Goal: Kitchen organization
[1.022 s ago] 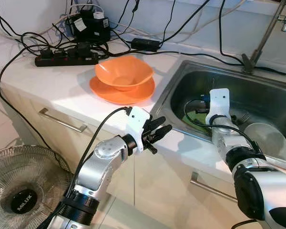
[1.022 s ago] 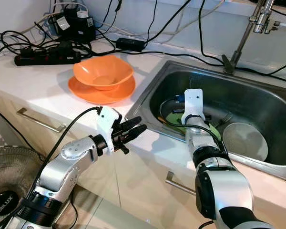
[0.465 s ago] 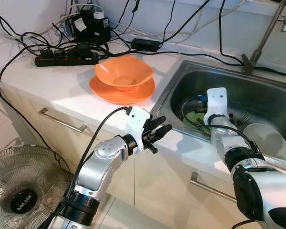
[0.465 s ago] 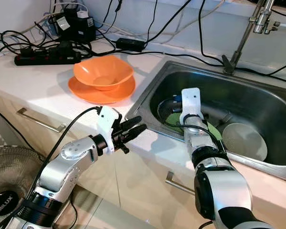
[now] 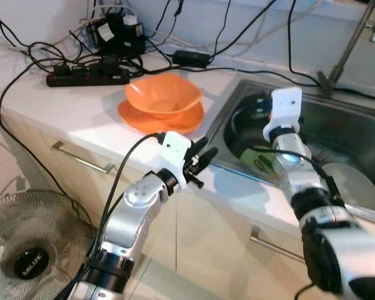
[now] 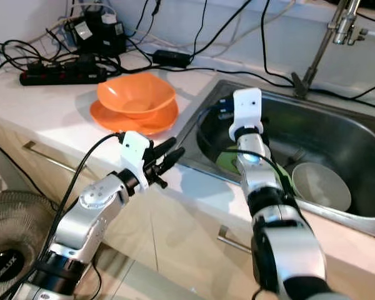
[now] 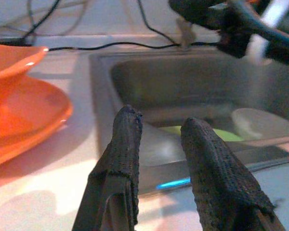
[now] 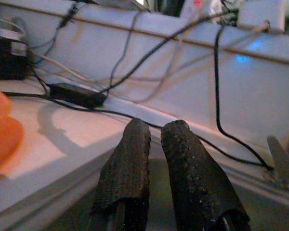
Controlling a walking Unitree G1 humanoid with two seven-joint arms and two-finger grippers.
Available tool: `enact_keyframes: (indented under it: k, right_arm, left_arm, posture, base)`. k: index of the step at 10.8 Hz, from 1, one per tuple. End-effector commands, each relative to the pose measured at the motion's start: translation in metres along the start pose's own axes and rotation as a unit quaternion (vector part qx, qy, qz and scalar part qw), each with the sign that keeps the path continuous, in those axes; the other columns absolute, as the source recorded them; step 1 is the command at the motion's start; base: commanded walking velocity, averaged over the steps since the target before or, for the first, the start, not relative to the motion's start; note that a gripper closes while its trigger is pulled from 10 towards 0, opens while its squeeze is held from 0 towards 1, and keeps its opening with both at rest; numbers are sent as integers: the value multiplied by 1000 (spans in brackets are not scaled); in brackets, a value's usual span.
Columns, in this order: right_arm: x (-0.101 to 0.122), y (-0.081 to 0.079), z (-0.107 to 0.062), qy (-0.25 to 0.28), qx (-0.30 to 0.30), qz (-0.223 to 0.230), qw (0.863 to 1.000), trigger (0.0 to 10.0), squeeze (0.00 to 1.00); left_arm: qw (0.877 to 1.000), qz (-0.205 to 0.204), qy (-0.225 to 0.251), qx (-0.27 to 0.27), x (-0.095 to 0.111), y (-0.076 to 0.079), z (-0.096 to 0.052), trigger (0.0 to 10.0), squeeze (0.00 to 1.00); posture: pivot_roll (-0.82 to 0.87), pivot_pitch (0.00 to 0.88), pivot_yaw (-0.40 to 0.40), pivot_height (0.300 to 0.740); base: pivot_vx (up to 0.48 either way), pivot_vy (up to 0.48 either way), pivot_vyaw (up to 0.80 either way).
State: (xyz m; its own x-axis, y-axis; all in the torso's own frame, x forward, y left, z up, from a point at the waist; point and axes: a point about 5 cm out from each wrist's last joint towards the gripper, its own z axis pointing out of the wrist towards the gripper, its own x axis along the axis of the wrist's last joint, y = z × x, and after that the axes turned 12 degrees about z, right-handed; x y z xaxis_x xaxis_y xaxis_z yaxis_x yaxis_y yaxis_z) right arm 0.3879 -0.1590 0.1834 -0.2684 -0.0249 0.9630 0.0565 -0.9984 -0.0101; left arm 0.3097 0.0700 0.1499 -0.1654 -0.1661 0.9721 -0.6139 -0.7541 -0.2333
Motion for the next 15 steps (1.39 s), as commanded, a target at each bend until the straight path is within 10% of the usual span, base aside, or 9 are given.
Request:
enact_keyframes:
  k: [1,8,13,14,15]
  right_arm:
    - [-3,-1,-8,12,23,4,1000,10000,0]
    - [-6,-12,-59,45,140,34,989,10000,0]
    - [-25,-34,-67,2,103,85,991,10000,0]
    - [-25,-35,-66,2,100,86,991,10000,0]
    - [-23,-35,-64,4,95,88,992,10000,0]
  left_arm:
    - [1000,18,1,24,0,-8,-2,10000,0]
    - [997,62,3,56,-5,-15,-14,10000,0]
    - [942,322,-18,94,33,-64,-14,10000,0]
    - [936,338,-27,91,37,-79,-13,10000,1000]
    - [928,359,-46,88,37,-91,-11,10000,1000]
  posture:
    - [180,0,-30,740]
    - [160,1,-17,740]
    - [206,21,-18,740]
    - [205,20,-14,740]
    - [203,18,-10,740]
  base:
    - [0,0,0]
    - [0,0,0]
    - [0,0,0]
    - [0,0,0]
    - [0,0,0]
